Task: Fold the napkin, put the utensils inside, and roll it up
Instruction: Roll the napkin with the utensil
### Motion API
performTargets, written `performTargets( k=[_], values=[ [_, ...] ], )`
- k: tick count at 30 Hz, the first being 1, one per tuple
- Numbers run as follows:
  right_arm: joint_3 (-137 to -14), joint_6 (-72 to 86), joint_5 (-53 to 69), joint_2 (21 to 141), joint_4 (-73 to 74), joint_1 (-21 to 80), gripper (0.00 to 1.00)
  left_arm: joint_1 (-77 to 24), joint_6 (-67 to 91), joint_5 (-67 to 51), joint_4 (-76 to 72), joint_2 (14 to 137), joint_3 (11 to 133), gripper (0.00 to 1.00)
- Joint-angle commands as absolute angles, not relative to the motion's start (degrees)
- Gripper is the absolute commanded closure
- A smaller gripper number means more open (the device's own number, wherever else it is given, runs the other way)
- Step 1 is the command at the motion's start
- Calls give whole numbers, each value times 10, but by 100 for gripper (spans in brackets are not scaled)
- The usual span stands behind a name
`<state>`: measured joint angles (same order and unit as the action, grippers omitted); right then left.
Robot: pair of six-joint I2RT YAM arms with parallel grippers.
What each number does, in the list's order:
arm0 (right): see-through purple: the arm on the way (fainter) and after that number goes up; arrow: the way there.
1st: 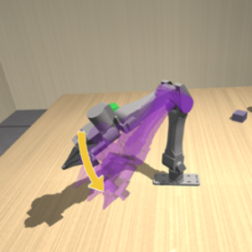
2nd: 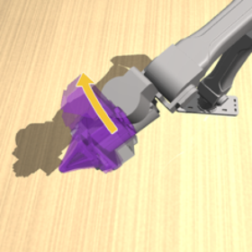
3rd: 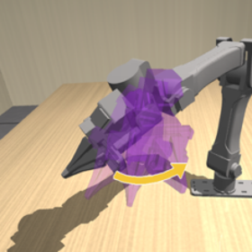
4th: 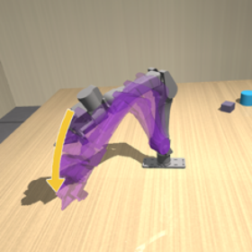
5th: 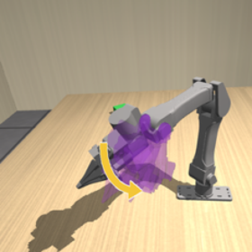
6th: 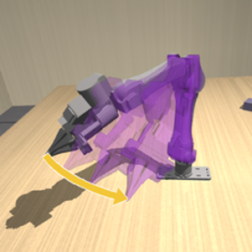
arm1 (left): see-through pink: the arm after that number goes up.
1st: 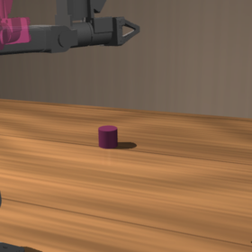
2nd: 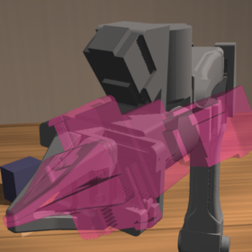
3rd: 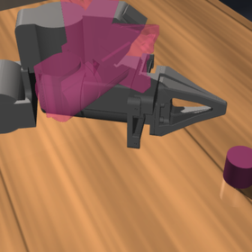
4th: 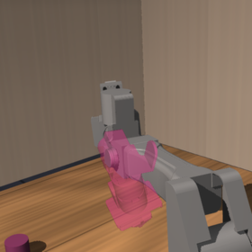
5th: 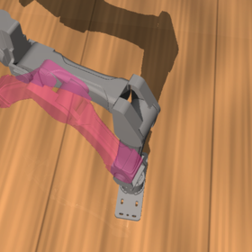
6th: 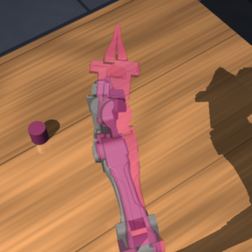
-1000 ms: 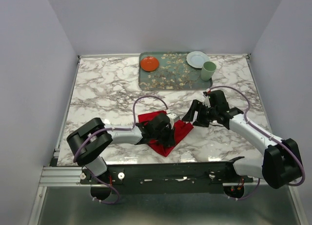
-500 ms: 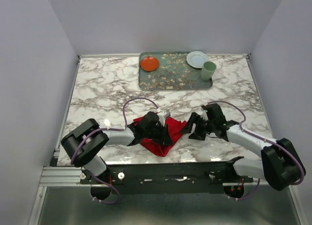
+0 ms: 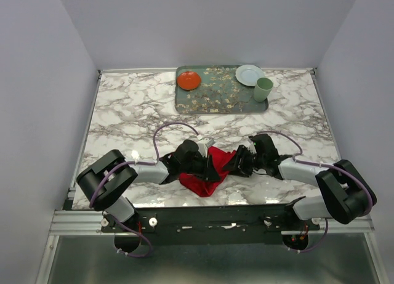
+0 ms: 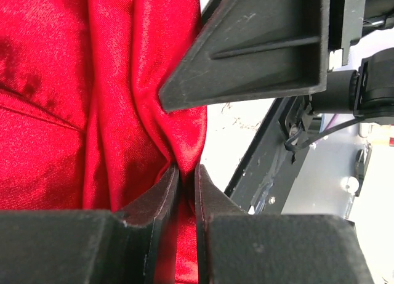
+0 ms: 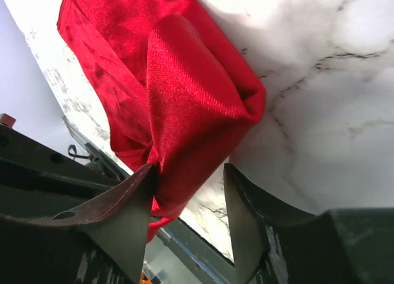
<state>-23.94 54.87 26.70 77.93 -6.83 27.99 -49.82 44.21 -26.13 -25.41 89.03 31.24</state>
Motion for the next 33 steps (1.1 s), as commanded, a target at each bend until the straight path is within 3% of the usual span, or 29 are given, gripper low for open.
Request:
performTargets(
  k=[1,5,8,11,12,14,17,18,21,26,27,33],
  values=[
    [-250,562,270,797,-95,294,49,-496,454,-287,-297,893,302,100],
    [-257,558,273,804,-72,298,62,-496,454,-287,-296,900,301,100],
    [-269,548,274,807,-39,301,66,-496,453,-291,-296,915,302,100],
    [-293,532,270,810,-3,304,80,-496,454,-297,-309,927,301,100],
    [-305,528,262,811,28,306,91,-496,454,-296,-309,928,301,100],
    [-313,525,253,820,46,307,99,-497,447,-292,-299,921,301,98],
    [-325,520,241,832,73,309,99,-503,413,-251,-229,887,316,83],
    [-328,522,235,834,83,314,100,-505,390,-210,-204,873,322,73],
    [-337,526,220,838,105,320,99,-522,355,-149,-108,826,352,62],
    [-362,526,195,846,149,326,100,-567,303,-5,-1,788,406,60],
    [-372,526,187,850,168,327,99,-594,298,25,21,790,414,55],
    [-390,548,174,858,207,331,99,-690,287,216,91,838,471,55]
  ],
)
